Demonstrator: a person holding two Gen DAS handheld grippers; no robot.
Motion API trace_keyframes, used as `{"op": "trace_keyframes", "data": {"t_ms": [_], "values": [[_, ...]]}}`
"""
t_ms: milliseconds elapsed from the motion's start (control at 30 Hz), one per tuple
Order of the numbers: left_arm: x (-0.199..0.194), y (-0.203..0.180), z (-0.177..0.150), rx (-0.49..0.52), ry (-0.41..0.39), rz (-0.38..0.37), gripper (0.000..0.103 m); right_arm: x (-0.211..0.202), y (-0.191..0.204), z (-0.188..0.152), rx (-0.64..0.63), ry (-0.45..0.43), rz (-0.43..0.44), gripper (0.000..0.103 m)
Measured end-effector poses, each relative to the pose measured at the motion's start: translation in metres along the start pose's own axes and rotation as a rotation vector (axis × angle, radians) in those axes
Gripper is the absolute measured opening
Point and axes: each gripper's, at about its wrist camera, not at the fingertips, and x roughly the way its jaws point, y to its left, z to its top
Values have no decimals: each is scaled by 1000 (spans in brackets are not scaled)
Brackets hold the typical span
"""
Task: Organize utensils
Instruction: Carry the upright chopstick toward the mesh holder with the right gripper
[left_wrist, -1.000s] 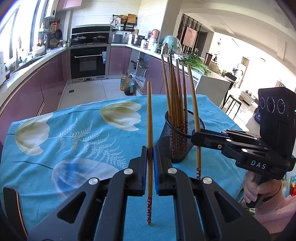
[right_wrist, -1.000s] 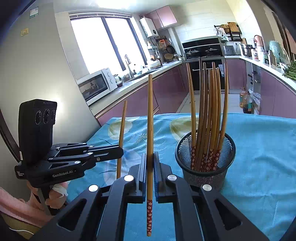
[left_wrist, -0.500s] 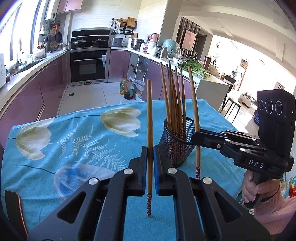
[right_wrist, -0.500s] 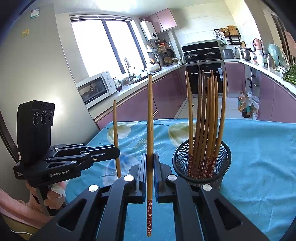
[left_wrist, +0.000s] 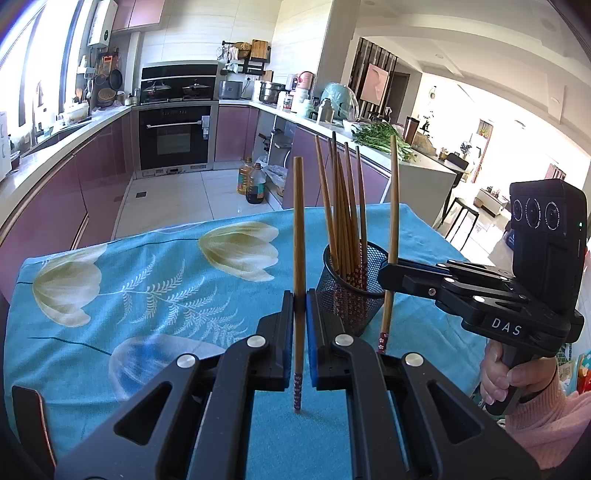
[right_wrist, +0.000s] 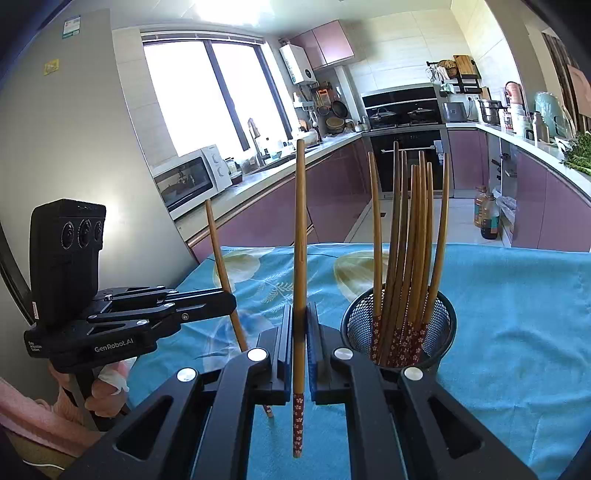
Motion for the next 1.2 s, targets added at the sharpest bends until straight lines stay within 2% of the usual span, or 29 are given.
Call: {"op": "trace_keyframes", "data": {"t_ms": [1200], "values": [[-7,-6,13,21,-25,-12,7,1,2,12,-18,-38,-11,6]]}}
